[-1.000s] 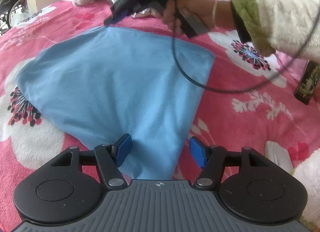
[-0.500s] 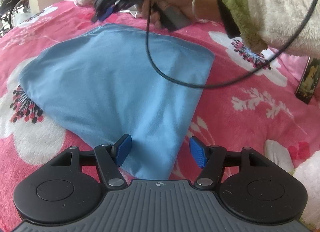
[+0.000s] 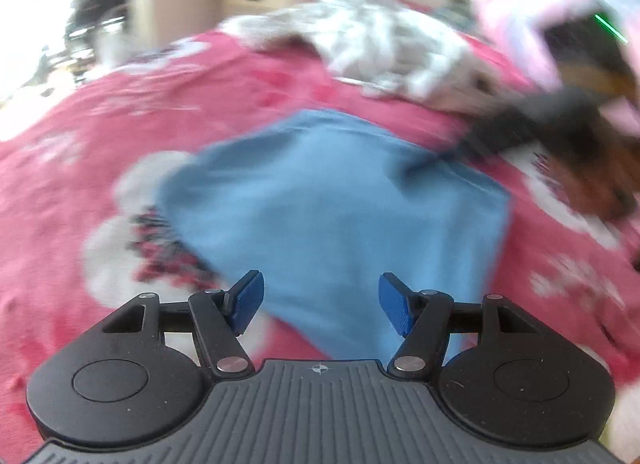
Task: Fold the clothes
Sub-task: 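Smooth the folded shirt's edge with the right gripper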
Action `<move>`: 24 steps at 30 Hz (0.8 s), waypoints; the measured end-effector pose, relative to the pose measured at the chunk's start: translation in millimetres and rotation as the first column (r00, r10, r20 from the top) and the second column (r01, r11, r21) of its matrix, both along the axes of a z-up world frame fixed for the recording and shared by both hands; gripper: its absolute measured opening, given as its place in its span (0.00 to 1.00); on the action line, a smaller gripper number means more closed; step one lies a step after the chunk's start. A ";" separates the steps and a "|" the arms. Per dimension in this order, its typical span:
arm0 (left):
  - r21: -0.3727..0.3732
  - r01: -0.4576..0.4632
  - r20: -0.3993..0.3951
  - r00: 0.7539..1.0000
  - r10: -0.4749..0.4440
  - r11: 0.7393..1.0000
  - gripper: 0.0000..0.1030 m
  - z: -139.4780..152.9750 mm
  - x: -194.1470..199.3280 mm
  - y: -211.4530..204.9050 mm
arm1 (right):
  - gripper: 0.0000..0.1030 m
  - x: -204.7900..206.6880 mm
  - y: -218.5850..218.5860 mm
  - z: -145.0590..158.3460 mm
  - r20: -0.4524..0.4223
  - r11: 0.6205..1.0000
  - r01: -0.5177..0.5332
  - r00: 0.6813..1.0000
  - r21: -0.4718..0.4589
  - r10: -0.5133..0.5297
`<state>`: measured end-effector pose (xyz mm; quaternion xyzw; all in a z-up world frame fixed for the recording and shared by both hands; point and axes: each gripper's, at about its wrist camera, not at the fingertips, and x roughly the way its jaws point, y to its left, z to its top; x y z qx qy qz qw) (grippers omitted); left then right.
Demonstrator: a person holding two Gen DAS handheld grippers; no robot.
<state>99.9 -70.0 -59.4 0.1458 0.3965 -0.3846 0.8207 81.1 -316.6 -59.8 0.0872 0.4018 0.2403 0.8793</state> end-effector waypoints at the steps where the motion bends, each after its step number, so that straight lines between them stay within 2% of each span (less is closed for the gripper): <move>1: 0.011 -0.024 -0.003 1.000 0.024 1.000 0.62 -2.1 6.8 2.0 | 0.18 -7.2 12.6 -3.6 -0.010 0.999 -0.046 0.999 0.001 0.046; 6: 0.071 -0.120 -0.039 0.992 0.123 0.990 0.62 -15.1 33.5 8.0 | 0.18 -42.4 71.7 -17.4 -0.027 0.962 -0.272 0.962 -0.027 0.271; 10: 0.117 -0.136 -0.072 0.987 0.145 0.984 0.61 -24.8 34.0 6.2 | 0.18 -66.9 91.8 -37.1 -0.089 0.919 -0.381 0.924 -0.105 0.373; 15: 0.143 -0.173 -0.088 0.979 0.186 0.975 0.61 -25.3 39.5 1.0 | 0.18 -80.9 88.0 -29.2 -0.124 0.908 -0.409 0.909 -0.088 0.397; 17: 0.143 -0.198 -0.076 0.975 0.211 0.970 0.61 -20.8 44.1 -4.5 | 0.18 -80.5 86.3 -21.7 -0.100 0.909 -0.405 0.913 -0.096 0.396; 20: 0.152 -0.231 -0.028 0.971 0.238 0.961 0.61 -15.3 49.9 -16.7 | 0.18 -74.3 82.8 -10.2 -0.040 0.923 -0.371 0.929 -0.101 0.369; 24: 0.183 -0.260 -0.016 0.963 0.268 0.948 0.61 -21.2 56.6 -32.8 | 0.18 -59.5 73.7 -6.4 0.015 0.952 -0.261 0.964 -0.159 0.267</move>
